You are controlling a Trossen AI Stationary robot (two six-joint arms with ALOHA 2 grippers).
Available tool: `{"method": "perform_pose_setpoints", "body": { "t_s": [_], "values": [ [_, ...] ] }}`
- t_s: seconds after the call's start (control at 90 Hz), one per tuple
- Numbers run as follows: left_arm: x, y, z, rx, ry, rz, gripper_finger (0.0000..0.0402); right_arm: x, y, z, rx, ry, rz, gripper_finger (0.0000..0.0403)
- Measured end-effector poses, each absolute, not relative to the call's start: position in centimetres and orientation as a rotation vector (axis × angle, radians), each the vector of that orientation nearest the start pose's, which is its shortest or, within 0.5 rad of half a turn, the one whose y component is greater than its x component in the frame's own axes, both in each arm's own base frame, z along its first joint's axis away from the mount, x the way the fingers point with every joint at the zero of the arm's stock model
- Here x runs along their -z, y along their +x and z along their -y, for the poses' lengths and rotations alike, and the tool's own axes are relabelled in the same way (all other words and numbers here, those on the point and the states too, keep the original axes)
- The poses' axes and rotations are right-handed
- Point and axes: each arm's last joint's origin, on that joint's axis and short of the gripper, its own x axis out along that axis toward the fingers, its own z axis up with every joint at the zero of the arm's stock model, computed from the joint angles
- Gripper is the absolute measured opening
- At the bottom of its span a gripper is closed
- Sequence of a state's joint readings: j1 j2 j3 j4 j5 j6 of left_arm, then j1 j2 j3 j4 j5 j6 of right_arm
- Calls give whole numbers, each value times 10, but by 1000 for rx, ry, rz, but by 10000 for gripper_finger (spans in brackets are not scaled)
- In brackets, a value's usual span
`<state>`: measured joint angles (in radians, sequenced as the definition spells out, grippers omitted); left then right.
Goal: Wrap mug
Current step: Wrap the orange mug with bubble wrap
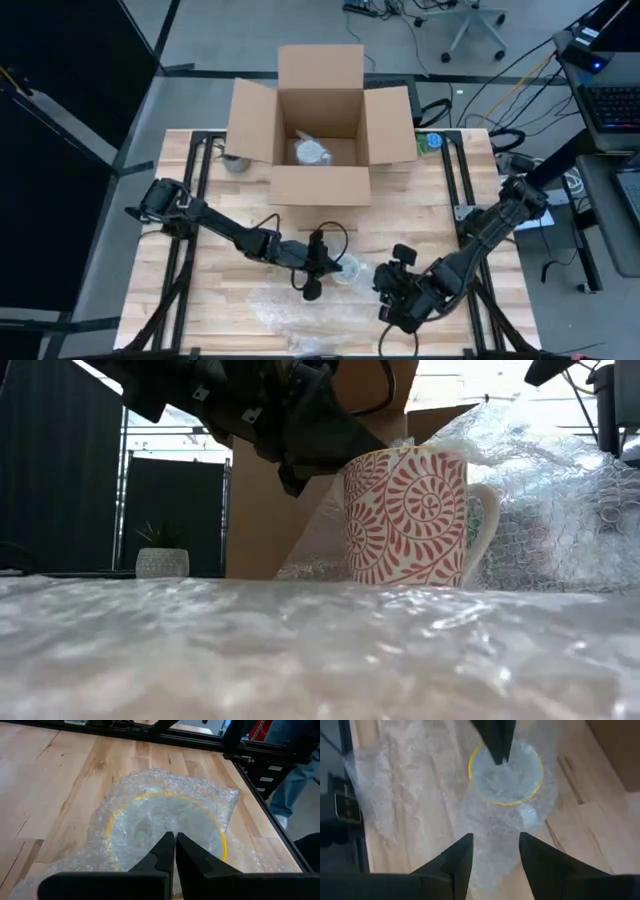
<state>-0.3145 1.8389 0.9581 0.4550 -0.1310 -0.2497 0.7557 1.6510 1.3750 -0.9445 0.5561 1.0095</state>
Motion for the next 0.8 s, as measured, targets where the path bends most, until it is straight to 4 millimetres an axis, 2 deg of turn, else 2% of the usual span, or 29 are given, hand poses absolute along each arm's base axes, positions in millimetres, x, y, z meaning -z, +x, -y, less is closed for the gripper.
{"method": "perform_pose_setpoints", "body": {
  "t_s": [0.433, 0.6, 0.8],
  "values": [
    [-167, 363, 114, 128, -151, -435, 0, -238, 236, -246, 375, 221, -906, 146],
    [-167, 363, 114, 126, -151, -435, 0, -223, 240, -250, 399, 189, -927, 146],
    [-167, 363, 114, 127, -150, -435, 0, -196, 245, -256, 422, 101, -1002, 146]
  ]
}}
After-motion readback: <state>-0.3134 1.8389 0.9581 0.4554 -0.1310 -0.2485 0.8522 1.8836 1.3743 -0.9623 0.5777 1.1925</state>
